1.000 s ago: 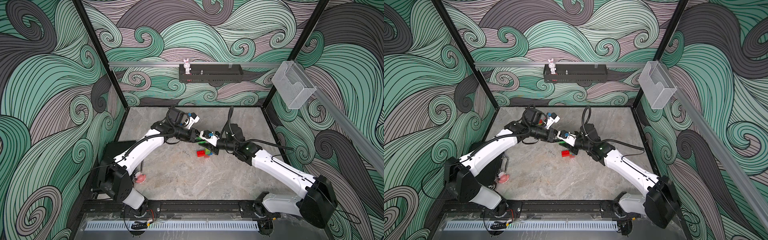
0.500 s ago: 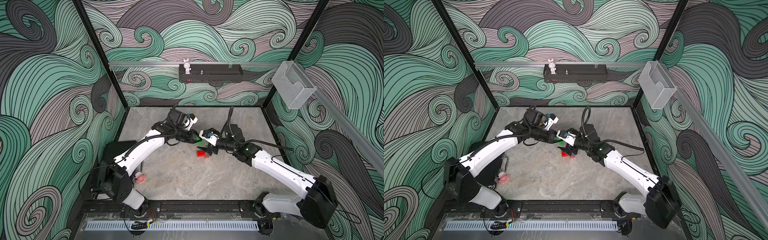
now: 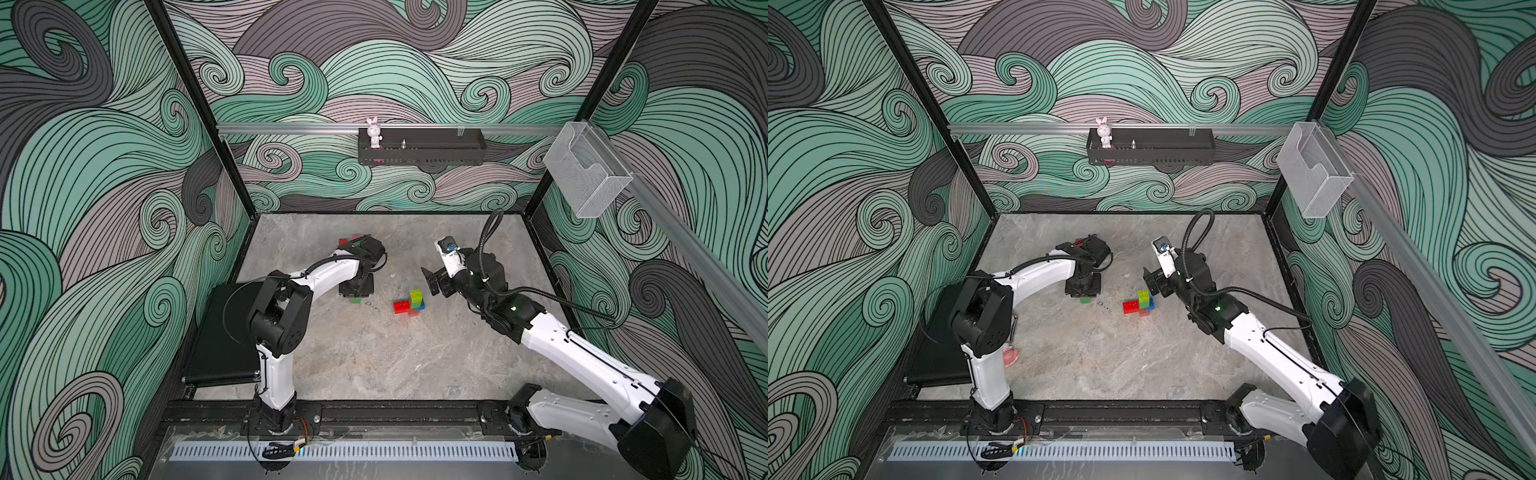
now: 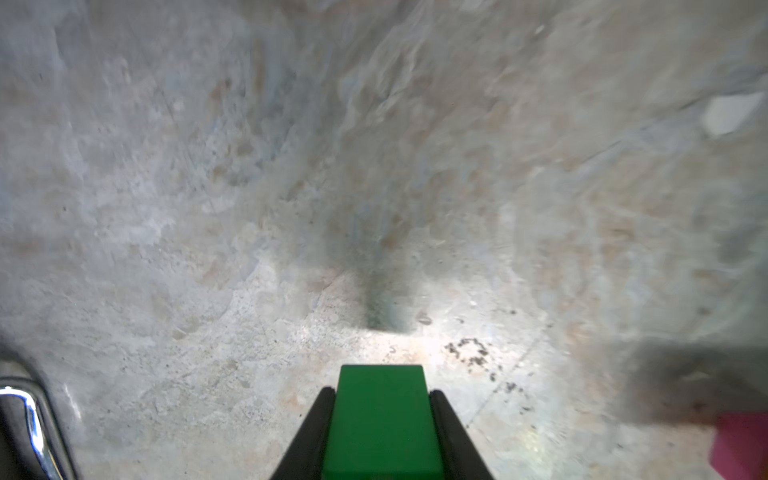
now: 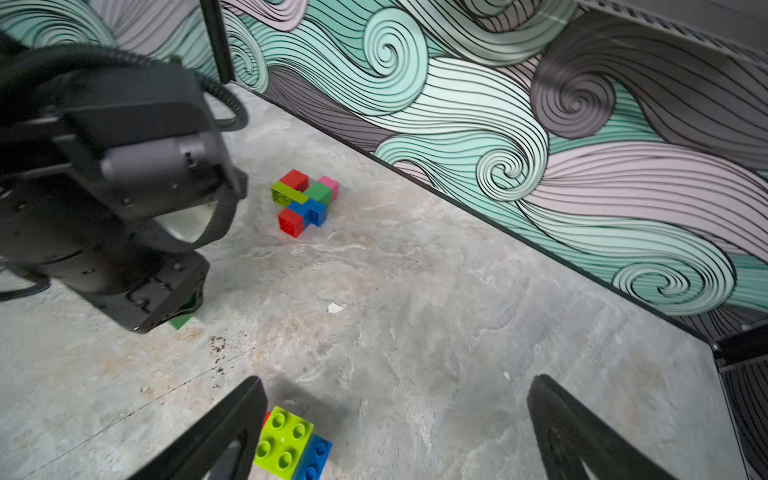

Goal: Assemble the number 4 with lego
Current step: Place the lego brick at the center of the board.

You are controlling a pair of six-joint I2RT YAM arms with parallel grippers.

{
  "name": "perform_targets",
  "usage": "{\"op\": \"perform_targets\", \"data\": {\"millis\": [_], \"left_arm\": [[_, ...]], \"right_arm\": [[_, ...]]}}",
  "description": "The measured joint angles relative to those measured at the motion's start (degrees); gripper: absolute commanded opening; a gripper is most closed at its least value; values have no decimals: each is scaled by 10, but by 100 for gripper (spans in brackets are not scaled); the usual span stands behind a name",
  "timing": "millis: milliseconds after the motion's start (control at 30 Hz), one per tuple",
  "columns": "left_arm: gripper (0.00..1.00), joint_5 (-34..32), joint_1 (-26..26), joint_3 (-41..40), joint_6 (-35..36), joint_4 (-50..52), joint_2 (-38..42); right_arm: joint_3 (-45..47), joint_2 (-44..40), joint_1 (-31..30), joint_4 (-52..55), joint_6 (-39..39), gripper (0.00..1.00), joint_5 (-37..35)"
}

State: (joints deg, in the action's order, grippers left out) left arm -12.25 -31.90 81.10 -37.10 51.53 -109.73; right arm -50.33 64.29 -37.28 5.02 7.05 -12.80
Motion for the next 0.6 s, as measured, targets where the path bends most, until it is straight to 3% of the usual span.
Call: {"op": "perform_targets", "data": {"millis": [167,367,467,600], "left_arm": [[16,-1,0,-17,-55,2,0],[19,12,0,-22,-81,1,-6],[38,24,1,-27,-86,-3,-8],[38,35,2,-34,-87,-10,-8]], "right_arm": [[10,-10,5,16,-22,99,-33],[21,-25,9,16,-27,99,-52],[23,-28,9,16,-27,99,-55],[23,-30,9,16,-26,99,-58]]}}
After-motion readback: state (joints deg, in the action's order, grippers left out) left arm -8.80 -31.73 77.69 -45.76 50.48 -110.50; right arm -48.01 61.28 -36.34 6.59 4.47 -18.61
